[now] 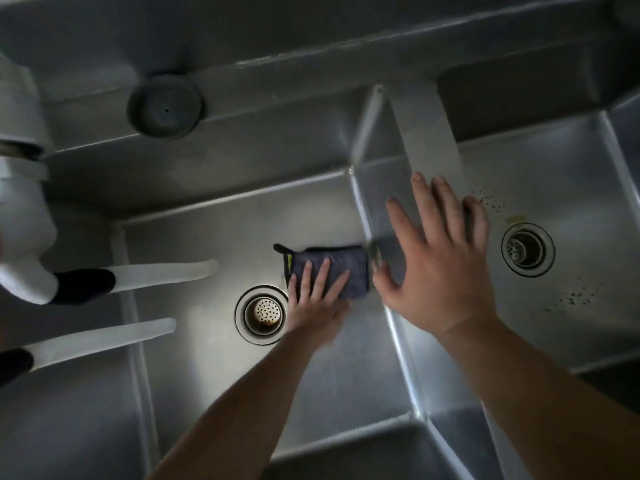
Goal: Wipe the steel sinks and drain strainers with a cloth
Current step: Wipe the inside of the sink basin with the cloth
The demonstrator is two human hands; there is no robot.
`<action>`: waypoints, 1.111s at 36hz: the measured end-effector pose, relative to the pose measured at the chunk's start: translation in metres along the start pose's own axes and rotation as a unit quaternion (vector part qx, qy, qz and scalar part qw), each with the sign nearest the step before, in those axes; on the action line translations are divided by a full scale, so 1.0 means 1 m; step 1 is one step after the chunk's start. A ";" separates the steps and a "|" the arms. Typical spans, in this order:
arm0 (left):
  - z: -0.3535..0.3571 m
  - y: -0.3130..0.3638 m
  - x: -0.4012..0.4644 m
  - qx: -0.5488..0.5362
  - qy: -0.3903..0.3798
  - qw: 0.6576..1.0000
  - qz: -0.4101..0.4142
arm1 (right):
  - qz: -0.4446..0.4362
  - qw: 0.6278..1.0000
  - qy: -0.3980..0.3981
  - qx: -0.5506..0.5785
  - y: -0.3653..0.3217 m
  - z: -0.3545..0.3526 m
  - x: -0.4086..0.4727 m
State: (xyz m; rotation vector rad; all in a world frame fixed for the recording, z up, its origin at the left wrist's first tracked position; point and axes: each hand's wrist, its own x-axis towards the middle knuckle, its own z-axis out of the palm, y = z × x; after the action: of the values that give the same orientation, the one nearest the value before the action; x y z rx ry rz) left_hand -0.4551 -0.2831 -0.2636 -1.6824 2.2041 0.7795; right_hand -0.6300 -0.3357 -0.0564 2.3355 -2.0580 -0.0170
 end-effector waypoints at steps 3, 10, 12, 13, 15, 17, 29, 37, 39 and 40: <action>-0.025 -0.008 0.058 -0.034 -0.008 0.999 -0.030 | 0.000 1.000 0.017 0.001 0.000 0.002 0.000; -0.072 0.000 0.134 -0.078 -0.027 0.993 -0.079 | 0.009 1.000 -0.019 -0.014 0.001 0.002 -0.001; -0.072 0.006 0.134 -0.070 -0.017 0.994 -0.084 | 0.009 1.000 -0.024 -0.018 0.001 0.002 -0.001; -0.071 0.008 0.132 -0.071 -0.015 0.994 -0.087 | 0.009 0.999 -0.024 -0.020 0.001 0.002 -0.001; -0.065 0.012 0.127 -0.080 -0.009 0.993 -0.091 | 0.007 1.000 -0.023 -0.020 0.001 0.001 -0.002; -0.057 0.015 0.121 -0.085 -0.007 0.993 -0.084 | 0.005 1.000 -0.021 -0.018 0.001 0.000 -0.003; 0.021 0.047 -0.009 0.013 -0.098 0.991 0.086 | 0.007 0.996 -0.083 -0.030 -0.003 -0.006 -0.002; 0.051 0.031 -0.096 0.142 -0.159 0.939 0.270 | -0.056 0.994 -0.094 -0.006 -0.043 -0.005 -0.088; 0.054 0.025 -0.116 0.148 -0.164 0.932 0.286 | -0.067 0.990 -0.118 0.035 -0.066 -0.004 -0.137; 0.056 0.021 -0.125 0.154 -0.170 0.929 0.291 | -0.060 0.987 -0.133 0.067 -0.078 -0.006 -0.161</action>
State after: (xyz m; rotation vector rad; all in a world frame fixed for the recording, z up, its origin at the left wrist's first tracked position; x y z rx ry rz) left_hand -0.4448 -0.1470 -0.2409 -0.6817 2.4150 0.7285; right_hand -0.5723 -0.1664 -0.0548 2.6671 -2.0842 -0.2102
